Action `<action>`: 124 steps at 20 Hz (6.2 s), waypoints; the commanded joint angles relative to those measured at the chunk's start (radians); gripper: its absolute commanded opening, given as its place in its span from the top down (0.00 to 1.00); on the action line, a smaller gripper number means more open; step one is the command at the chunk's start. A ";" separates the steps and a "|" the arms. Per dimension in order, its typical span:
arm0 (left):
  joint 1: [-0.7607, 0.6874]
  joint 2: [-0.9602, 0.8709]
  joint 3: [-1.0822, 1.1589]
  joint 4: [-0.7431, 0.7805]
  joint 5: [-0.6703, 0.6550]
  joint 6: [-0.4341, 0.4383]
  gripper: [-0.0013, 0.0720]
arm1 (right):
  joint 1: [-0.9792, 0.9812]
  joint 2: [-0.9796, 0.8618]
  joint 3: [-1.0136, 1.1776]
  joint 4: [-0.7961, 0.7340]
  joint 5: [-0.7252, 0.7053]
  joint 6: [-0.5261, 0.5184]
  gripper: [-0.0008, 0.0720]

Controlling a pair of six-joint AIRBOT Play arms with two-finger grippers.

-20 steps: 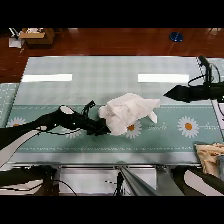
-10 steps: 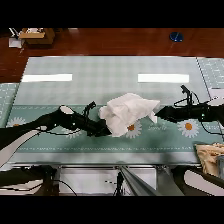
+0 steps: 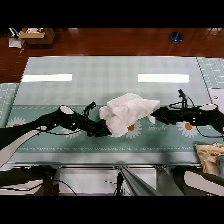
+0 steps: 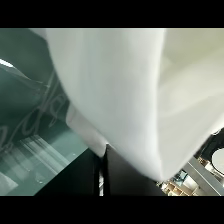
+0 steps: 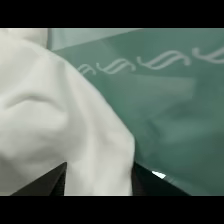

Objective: Fold the shirts.

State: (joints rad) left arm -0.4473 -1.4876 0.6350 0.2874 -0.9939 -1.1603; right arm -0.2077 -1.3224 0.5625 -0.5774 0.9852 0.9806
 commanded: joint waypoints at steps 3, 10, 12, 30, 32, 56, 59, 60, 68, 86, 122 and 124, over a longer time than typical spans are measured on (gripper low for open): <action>0.000 0.010 0.001 0.000 -0.002 0.010 0.95 | 0.192 -0.084 -0.003 0.125 -0.095 -0.030 0.95; 0.109 0.260 0.137 0.003 -0.002 0.057 0.96 | 0.002 0.203 0.159 0.117 0.106 -0.056 0.95; 0.203 0.386 0.225 0.003 -0.001 0.056 0.96 | -0.069 0.327 0.226 0.092 0.117 -0.019 0.95; 0.791 0.814 1.042 0.068 -0.035 0.040 0.96 | -0.203 0.643 1.034 -0.103 0.051 0.257 0.96; 0.791 0.836 1.081 0.130 -0.045 -0.011 0.96 | -0.203 0.643 1.111 -0.127 0.055 0.292 0.96; 0.697 0.534 0.728 0.548 -0.104 -0.077 0.96 | -0.200 0.405 0.852 -0.389 0.564 0.485 0.96; 0.621 0.366 0.728 0.549 0.005 -0.044 0.96 | -0.200 0.277 0.828 -0.370 0.499 0.475 0.95; 0.594 0.309 0.728 0.549 0.040 -0.044 0.96 | -0.200 0.229 0.828 -0.367 0.488 0.472 0.96; 0.475 -0.004 0.727 0.547 0.212 -0.047 0.95 | -0.200 -0.059 0.828 -0.367 0.322 0.372 0.96; 0.623 0.486 -0.049 0.713 -0.534 -0.331 0.14 | -0.200 -0.122 0.828 -0.374 0.290 0.263 0.95; 0.397 0.702 0.259 0.214 -0.004 -0.148 0.96 | -0.208 0.049 0.873 -0.264 0.241 0.252 0.95; 0.570 0.805 0.467 0.214 -0.002 -0.149 0.96 | -0.208 0.128 0.954 -0.248 0.207 0.252 0.95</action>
State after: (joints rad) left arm -0.0681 -0.8417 0.8696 0.5064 -0.9871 -1.3300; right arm -0.4152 -1.2835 1.4494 -0.8700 1.2438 1.2377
